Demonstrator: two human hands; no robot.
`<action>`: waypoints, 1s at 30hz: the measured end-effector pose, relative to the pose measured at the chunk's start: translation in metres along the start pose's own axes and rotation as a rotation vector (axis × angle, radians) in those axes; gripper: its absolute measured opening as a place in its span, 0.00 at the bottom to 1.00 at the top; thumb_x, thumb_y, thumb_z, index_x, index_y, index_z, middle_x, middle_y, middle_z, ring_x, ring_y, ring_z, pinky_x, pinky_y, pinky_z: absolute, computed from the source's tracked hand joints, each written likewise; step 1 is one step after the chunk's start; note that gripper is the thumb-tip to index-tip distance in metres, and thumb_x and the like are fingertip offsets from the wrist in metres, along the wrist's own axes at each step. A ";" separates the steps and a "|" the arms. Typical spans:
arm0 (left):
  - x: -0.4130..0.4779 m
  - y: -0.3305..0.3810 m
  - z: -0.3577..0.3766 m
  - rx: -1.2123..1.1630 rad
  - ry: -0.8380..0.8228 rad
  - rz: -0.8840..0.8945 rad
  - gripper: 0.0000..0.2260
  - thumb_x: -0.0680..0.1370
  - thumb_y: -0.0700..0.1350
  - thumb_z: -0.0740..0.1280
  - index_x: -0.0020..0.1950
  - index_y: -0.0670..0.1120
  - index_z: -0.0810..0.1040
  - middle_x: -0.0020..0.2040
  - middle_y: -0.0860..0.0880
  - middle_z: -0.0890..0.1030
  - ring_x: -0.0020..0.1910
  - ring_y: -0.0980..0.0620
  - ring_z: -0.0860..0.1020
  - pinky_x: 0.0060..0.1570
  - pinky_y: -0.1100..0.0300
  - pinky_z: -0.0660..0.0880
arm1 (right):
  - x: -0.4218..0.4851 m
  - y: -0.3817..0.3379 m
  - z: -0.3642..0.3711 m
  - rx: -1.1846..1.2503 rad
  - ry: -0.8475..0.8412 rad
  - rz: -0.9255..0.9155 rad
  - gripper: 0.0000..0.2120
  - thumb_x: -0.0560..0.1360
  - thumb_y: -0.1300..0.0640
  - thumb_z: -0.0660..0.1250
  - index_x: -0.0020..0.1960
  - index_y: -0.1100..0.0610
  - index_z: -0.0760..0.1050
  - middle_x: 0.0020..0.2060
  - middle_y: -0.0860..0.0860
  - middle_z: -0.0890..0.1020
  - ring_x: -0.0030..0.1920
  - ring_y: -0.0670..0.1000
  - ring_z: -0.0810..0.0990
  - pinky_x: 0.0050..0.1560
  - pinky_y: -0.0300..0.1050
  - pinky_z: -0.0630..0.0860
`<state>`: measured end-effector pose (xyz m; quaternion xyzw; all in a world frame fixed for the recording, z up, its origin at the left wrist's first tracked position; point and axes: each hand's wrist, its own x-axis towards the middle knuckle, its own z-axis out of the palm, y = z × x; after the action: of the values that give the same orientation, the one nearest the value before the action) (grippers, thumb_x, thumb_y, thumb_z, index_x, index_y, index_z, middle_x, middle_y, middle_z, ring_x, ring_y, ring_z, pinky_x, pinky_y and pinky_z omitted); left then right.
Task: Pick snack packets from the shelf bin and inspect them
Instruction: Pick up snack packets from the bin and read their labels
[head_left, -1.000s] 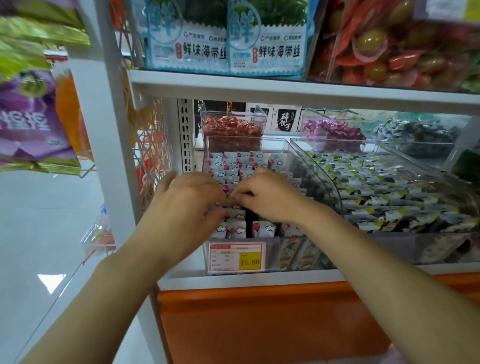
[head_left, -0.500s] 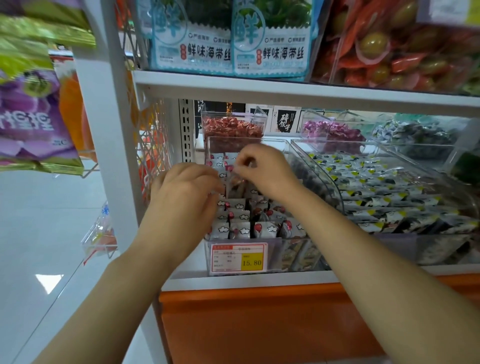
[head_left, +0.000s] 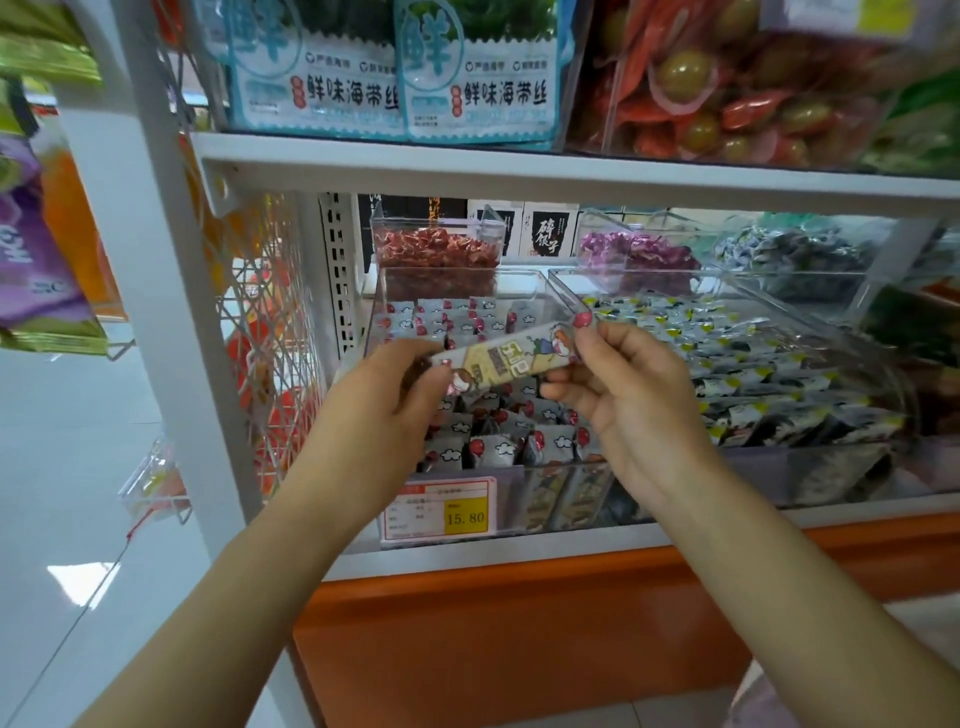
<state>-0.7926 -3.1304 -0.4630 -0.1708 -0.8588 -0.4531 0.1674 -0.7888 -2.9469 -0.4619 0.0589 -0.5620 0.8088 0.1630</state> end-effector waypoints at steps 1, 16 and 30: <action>0.000 0.001 -0.001 -0.114 0.001 -0.051 0.10 0.79 0.47 0.60 0.59 0.48 0.75 0.42 0.50 0.80 0.35 0.60 0.79 0.29 0.69 0.74 | 0.000 -0.001 -0.002 0.047 -0.013 0.031 0.05 0.77 0.65 0.61 0.45 0.64 0.74 0.34 0.54 0.81 0.32 0.47 0.81 0.34 0.38 0.79; -0.001 0.006 -0.010 -0.889 -0.044 -0.212 0.16 0.70 0.33 0.65 0.55 0.46 0.78 0.34 0.47 0.75 0.33 0.54 0.80 0.37 0.68 0.77 | 0.004 -0.001 -0.011 0.119 -0.068 0.123 0.12 0.75 0.69 0.62 0.53 0.59 0.79 0.37 0.52 0.81 0.35 0.51 0.83 0.36 0.43 0.80; -0.003 0.000 -0.007 -0.393 -0.032 -0.125 0.11 0.73 0.47 0.68 0.54 0.59 0.77 0.47 0.56 0.82 0.46 0.60 0.81 0.42 0.71 0.76 | -0.001 0.006 -0.009 -0.434 -0.138 -0.149 0.05 0.70 0.56 0.71 0.44 0.47 0.81 0.44 0.45 0.83 0.48 0.48 0.82 0.52 0.52 0.79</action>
<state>-0.7889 -3.1367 -0.4607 -0.1536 -0.7654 -0.6186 0.0888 -0.7893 -2.9405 -0.4701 0.1188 -0.7266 0.6488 0.1923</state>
